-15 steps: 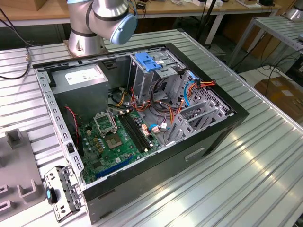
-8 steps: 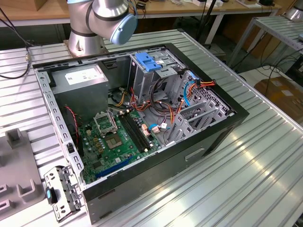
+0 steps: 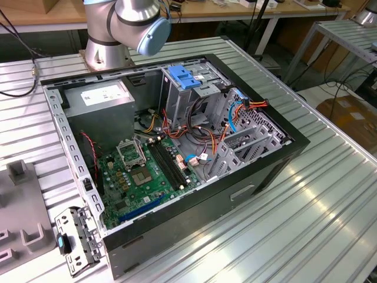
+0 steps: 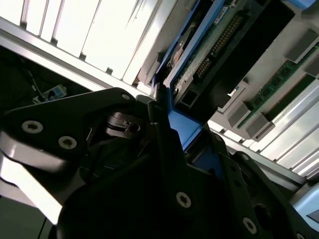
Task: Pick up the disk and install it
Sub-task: 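Pick up the disk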
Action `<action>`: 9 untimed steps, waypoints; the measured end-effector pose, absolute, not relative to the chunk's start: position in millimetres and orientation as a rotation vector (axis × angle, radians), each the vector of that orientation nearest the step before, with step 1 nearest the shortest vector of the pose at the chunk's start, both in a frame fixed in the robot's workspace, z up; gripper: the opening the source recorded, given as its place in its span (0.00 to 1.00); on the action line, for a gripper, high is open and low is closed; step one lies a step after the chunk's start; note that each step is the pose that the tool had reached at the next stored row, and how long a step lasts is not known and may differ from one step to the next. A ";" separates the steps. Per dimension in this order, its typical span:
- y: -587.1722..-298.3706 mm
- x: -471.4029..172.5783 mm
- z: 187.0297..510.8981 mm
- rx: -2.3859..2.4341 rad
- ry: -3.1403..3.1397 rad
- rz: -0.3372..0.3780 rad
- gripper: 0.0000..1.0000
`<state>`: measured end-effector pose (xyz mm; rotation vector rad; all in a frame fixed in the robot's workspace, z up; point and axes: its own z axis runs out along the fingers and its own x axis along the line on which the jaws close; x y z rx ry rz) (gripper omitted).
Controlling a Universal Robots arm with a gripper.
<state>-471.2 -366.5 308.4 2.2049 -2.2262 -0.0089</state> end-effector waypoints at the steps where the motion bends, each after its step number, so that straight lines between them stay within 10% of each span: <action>1: -366.5 -471.2 309.5 2.205 -2.226 -0.008 0.37; 9: -366.5 -471.2 319.5 2.196 -2.217 0.011 0.37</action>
